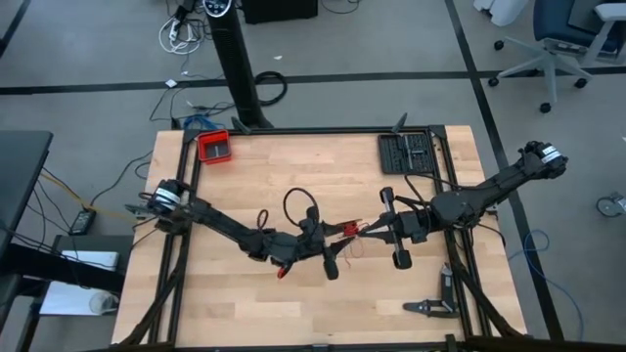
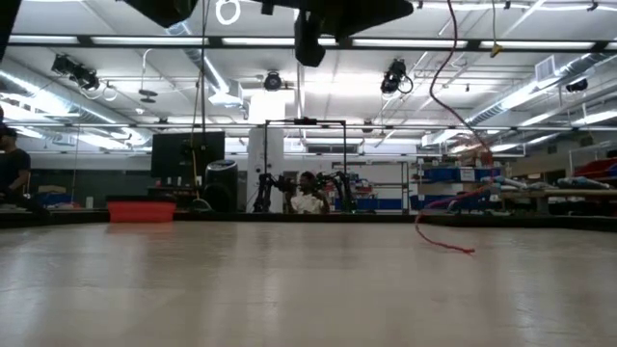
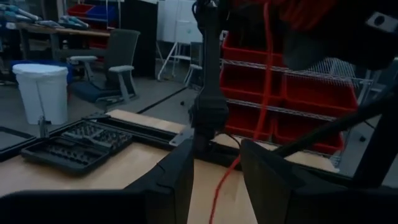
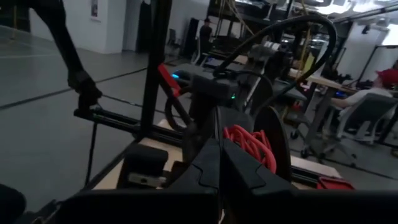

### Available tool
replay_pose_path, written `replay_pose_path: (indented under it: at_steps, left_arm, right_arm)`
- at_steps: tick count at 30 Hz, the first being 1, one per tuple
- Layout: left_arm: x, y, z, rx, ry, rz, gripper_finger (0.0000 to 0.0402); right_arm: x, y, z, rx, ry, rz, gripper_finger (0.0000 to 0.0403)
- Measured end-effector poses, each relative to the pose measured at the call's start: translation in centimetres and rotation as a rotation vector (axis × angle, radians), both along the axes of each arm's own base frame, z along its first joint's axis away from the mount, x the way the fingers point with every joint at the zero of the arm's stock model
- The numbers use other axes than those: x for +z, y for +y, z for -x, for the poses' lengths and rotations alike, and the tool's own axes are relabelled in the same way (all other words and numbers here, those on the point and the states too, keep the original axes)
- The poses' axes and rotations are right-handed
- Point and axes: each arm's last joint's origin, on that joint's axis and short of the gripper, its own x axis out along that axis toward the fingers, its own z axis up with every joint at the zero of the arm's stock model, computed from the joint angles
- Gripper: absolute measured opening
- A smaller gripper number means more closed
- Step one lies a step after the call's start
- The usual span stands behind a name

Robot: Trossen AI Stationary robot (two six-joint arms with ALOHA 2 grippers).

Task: Coil cords
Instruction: Coil the red wire onto the spool

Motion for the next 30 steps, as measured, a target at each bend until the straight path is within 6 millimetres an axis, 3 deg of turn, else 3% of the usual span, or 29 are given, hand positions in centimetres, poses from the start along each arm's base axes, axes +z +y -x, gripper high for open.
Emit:
replay_pose_path:
  at_steps: [12,21,26,30]
  left_arm:
    - [1.6,0.7,-1.1,-0.033,-0.047,-0.016,0.0136]
    - [0.8,0.9,-1.2,-0.034,0.042,-0.042,0.0136]
    - [-0.3,0.6,-1.3,-0.133,0.150,-0.076,0.0136]
    - [-0.3,0.6,-1.3,-0.155,0.142,-0.043,0.0136]
  right_arm:
    - [0.0,0.5,-0.7,-0.045,-0.063,0.066,0.0001]
    - [-0.8,1.1,-0.4,-0.005,0.012,0.094,0.0002]
    - [-1.2,1.1,-0.1,0.002,0.061,0.120,0.0002]
    - [-1.1,1.1,-0.1,0.002,0.058,0.126,0.0002]
